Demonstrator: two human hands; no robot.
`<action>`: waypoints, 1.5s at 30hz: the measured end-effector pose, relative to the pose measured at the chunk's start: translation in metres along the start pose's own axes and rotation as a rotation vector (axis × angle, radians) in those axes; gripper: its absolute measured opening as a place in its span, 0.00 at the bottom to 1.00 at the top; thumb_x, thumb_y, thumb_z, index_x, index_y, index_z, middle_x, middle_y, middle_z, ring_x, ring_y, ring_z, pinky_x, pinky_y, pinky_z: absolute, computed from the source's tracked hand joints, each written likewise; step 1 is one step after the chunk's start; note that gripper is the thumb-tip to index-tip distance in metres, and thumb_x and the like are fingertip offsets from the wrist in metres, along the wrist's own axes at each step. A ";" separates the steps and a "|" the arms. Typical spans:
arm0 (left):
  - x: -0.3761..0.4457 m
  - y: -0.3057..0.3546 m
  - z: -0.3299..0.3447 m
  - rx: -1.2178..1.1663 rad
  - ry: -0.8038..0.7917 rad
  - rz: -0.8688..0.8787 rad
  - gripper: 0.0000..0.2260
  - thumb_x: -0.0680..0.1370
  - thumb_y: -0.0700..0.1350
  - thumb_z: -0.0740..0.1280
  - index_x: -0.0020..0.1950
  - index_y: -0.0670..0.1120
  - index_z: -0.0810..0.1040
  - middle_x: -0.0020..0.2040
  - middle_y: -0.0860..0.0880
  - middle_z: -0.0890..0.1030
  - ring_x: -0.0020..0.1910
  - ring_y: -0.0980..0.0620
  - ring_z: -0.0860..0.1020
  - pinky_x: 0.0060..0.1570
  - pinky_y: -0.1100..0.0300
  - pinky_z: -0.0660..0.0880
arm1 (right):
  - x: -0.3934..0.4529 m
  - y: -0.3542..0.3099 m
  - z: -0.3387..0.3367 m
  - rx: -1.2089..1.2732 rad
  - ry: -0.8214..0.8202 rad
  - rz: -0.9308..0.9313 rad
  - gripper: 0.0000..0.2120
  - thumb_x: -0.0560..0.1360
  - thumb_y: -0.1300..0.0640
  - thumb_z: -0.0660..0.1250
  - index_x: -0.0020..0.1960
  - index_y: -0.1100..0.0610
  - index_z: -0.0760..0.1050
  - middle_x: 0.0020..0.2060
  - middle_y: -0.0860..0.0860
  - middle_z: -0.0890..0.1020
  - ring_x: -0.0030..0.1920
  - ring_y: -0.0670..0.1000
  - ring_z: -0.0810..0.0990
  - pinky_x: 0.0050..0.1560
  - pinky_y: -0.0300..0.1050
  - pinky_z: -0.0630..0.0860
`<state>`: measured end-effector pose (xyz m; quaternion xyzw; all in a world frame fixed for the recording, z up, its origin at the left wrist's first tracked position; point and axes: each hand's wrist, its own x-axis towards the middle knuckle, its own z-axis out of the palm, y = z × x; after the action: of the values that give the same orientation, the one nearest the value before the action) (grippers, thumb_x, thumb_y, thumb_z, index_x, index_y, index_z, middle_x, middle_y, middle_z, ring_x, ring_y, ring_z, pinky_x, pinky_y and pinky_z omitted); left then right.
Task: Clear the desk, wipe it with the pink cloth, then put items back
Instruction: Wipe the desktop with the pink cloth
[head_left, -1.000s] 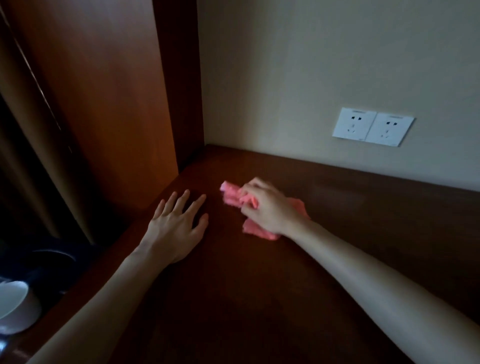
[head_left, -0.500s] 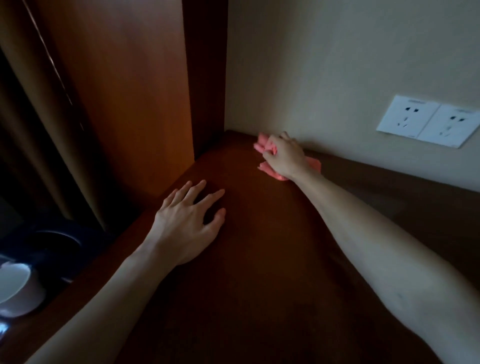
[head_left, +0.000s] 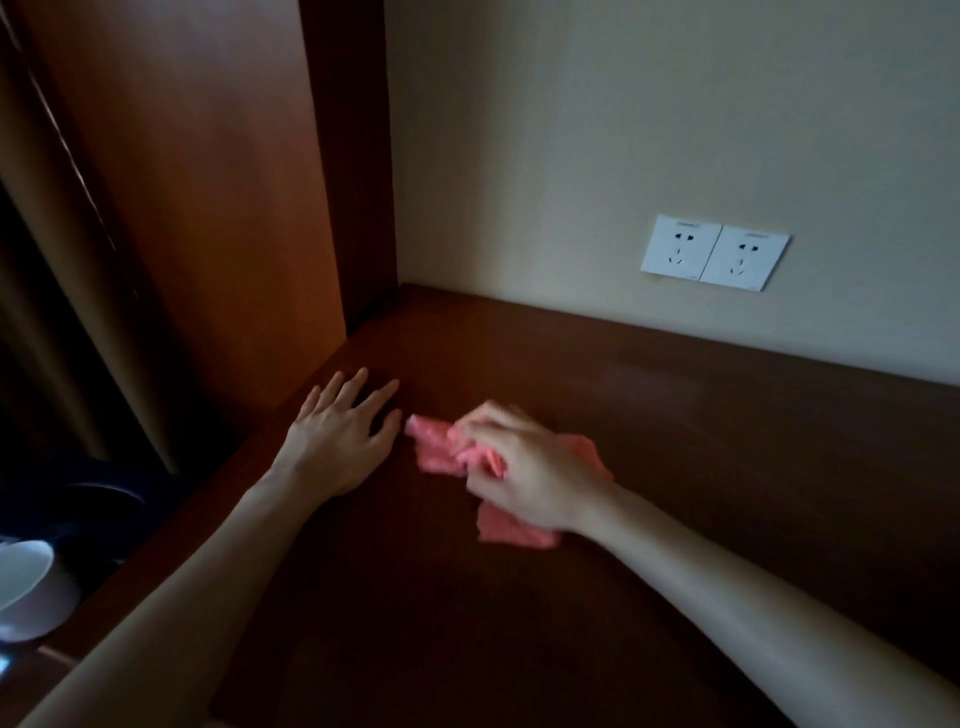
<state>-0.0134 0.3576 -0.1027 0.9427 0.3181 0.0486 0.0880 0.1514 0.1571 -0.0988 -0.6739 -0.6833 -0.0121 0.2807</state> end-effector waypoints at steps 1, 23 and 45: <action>0.001 0.000 0.000 -0.003 -0.007 0.004 0.27 0.83 0.65 0.46 0.82 0.62 0.51 0.84 0.49 0.47 0.82 0.46 0.45 0.80 0.46 0.44 | 0.014 0.014 0.002 -0.022 0.022 0.037 0.10 0.75 0.50 0.66 0.55 0.50 0.78 0.56 0.46 0.77 0.57 0.50 0.77 0.61 0.48 0.73; 0.003 -0.003 0.000 -0.047 0.031 -0.002 0.26 0.83 0.65 0.45 0.81 0.64 0.50 0.83 0.55 0.46 0.81 0.54 0.42 0.79 0.51 0.41 | 0.129 0.119 0.008 -0.220 0.134 0.295 0.07 0.77 0.53 0.69 0.52 0.54 0.78 0.53 0.54 0.77 0.54 0.61 0.78 0.55 0.50 0.72; 0.006 -0.006 0.001 -0.036 0.041 0.000 0.34 0.76 0.73 0.40 0.81 0.64 0.50 0.83 0.54 0.47 0.82 0.51 0.44 0.79 0.48 0.44 | 0.139 0.148 0.003 -0.242 0.111 0.365 0.08 0.77 0.51 0.69 0.53 0.54 0.78 0.54 0.54 0.78 0.56 0.59 0.78 0.52 0.47 0.69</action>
<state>-0.0122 0.3657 -0.1050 0.9398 0.3187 0.0737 0.0985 0.2967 0.2989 -0.0989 -0.8135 -0.5271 -0.0801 0.2324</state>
